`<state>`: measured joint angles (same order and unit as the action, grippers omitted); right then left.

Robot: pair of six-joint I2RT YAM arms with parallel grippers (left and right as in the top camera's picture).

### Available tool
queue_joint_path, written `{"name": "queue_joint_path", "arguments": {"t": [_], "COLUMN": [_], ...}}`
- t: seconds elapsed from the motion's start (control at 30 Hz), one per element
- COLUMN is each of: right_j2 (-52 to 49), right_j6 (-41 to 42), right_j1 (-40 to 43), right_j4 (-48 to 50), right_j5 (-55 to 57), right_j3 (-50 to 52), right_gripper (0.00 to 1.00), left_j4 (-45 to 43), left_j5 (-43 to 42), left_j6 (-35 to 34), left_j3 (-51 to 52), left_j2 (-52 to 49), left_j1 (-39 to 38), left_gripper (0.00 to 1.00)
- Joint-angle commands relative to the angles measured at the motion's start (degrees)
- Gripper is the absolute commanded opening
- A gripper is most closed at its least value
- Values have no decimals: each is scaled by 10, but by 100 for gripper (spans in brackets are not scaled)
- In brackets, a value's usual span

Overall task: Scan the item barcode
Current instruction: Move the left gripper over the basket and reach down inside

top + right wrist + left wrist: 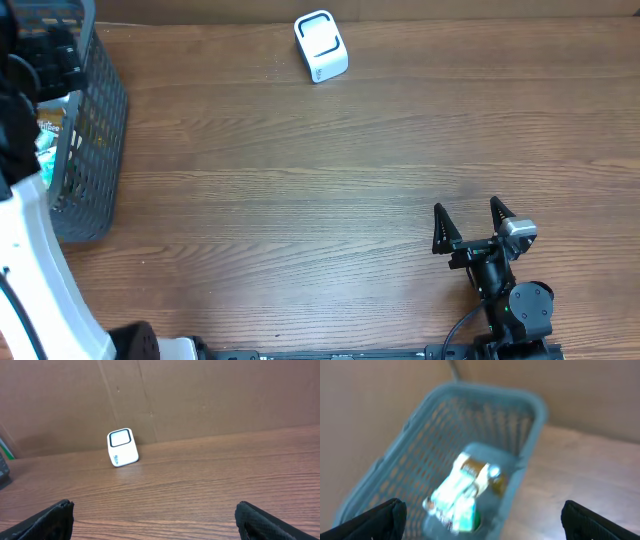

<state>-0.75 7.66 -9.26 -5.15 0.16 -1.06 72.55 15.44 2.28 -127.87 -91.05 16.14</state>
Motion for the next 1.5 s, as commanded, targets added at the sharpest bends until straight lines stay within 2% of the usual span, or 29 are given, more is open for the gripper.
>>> {"name": "queue_joint_path", "arguments": {"t": [0.0, 0.2, 0.37, 0.53, 1.1, 1.3, 1.47], "right_j2": [1, 1, 1, 1, 1, 1, 1], "right_j6": [0, 0, 0, 0, 0, 0, 0], "right_j1": [1, 1, 1, 1, 1, 1, 1], "right_j4": [3, 3, 3, 3, 3, 3, 3], "right_j5": [-3, -3, -3, -3, -3, -3, -3], "right_j3": [6, 6, 6, 6, 6, 6, 6], "right_gripper": [100, 100, 100, 100, 100, 100, 100], "left_j4": [14, 4, -4, 5, 2, -39, -52], "left_j5": [-80, -191, -211, -225, -201, -259, -276], "left_j6": [-10, -10, -10, -12, -7, 32, 44], "left_j3": [-7, -7, -7, 2, 178, 205, 205], "left_j2": [-32, -54, -56, -66, -121, -158, -198], "left_j1": [67, 177, 248, 285, 292, 291, 283], "left_gripper": [100, 99, 99, 99, 99, 100, 100]}}
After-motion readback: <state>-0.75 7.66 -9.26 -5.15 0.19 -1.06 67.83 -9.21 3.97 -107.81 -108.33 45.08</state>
